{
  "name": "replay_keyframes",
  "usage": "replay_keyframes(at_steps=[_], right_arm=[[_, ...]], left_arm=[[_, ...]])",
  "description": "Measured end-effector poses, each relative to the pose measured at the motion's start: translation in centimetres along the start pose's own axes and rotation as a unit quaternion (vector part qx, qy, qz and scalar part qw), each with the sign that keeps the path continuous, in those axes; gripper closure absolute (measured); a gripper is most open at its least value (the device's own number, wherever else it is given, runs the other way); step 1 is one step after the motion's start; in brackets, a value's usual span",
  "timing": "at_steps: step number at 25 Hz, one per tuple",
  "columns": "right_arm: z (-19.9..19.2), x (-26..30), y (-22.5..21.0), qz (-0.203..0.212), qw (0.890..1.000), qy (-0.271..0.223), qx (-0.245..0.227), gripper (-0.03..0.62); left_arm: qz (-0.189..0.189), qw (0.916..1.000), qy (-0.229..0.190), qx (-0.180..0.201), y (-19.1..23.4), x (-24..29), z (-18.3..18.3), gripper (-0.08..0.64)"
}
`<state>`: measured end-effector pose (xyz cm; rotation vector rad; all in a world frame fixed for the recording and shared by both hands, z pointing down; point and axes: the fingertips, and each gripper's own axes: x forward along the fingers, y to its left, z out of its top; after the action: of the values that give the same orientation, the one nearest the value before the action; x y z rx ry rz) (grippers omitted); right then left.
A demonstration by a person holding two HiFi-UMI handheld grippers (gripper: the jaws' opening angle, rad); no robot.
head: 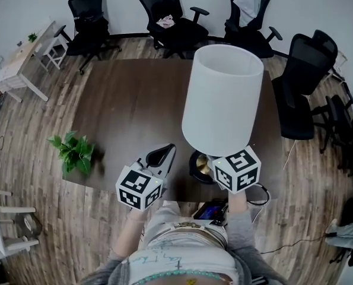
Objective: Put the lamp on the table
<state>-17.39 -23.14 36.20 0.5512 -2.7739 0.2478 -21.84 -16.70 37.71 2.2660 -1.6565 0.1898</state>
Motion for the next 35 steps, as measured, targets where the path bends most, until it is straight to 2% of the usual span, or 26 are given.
replay_keyframes(at_steps=[13, 25, 35], right_arm=[[-2.2, 1.2, -2.3, -0.033, 0.999, 0.008, 0.03, 0.574], [-3.7, 3.4, -3.6, -0.05, 0.997, -0.004, 0.062, 0.574], [-5.7, 3.8, -5.5, -0.061, 0.995, 0.007, 0.077, 0.574]], left_arm=[[-0.059, 0.9981, 0.018, 0.007, 0.0, 1.8, -2.0, 0.548], [-0.115, 0.9923, 0.037, 0.027, 0.4, 3.8, -3.2, 0.548], [-0.142, 0.9879, 0.054, 0.032, 0.0, 5.9, -4.5, 0.548]])
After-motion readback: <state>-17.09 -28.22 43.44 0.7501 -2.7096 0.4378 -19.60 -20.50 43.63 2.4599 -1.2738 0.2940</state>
